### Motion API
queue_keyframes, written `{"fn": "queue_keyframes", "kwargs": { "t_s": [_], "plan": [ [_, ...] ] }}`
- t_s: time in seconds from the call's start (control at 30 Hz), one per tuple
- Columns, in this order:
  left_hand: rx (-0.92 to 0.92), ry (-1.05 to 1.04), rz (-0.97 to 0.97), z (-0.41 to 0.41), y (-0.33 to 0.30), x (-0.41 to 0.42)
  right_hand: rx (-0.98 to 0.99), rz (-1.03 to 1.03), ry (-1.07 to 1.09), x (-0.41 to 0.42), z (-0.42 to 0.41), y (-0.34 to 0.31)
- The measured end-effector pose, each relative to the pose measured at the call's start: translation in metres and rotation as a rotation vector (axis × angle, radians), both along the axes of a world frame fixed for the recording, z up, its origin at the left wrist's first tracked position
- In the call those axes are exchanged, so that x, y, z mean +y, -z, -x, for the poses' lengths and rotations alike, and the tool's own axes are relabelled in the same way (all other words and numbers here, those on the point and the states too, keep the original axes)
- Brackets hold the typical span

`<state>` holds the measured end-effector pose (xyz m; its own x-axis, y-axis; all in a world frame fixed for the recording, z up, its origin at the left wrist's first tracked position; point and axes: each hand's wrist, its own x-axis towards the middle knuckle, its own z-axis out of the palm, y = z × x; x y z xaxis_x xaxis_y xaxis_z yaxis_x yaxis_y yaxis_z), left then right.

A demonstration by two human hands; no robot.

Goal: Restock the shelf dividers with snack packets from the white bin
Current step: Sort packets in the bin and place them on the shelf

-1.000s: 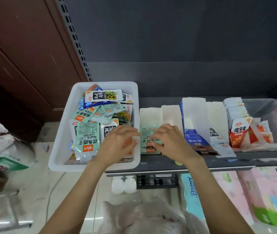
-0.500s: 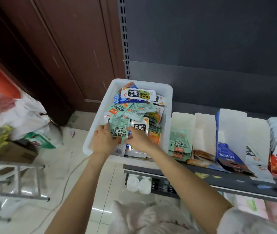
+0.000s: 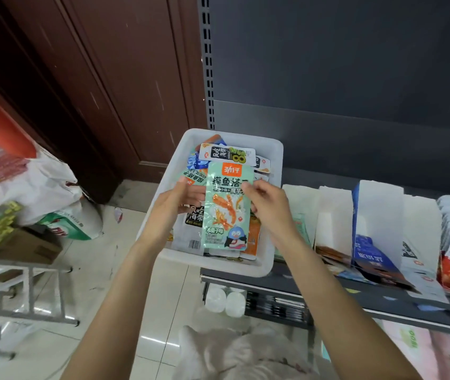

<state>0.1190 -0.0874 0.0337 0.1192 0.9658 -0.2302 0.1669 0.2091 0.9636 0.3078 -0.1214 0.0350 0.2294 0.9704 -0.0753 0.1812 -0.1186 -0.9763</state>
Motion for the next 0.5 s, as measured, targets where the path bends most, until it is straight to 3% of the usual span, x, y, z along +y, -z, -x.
{"fn": "queue_keyframes", "kwargs": {
  "t_s": [0.1, 0.17, 0.33, 0.5],
  "plan": [
    [-0.058, 0.157, -0.053, -0.017, -0.005, -0.007, 0.116, 0.104, 0.023, -0.006, -0.018, -0.009],
    [-0.077, 0.207, -0.1, -0.032, -0.009, -0.011, 0.086, 0.081, 0.062, -0.011, -0.031, -0.011],
    [0.018, 0.314, -0.374, -0.086, -0.007, -0.003, -0.223, -0.164, 0.192, -0.038, -0.074, -0.021],
    [0.28, 0.402, -0.669, -0.144, 0.008, -0.002, -0.486, -0.182, 0.346, -0.066, -0.123, -0.007]
  ]
}}
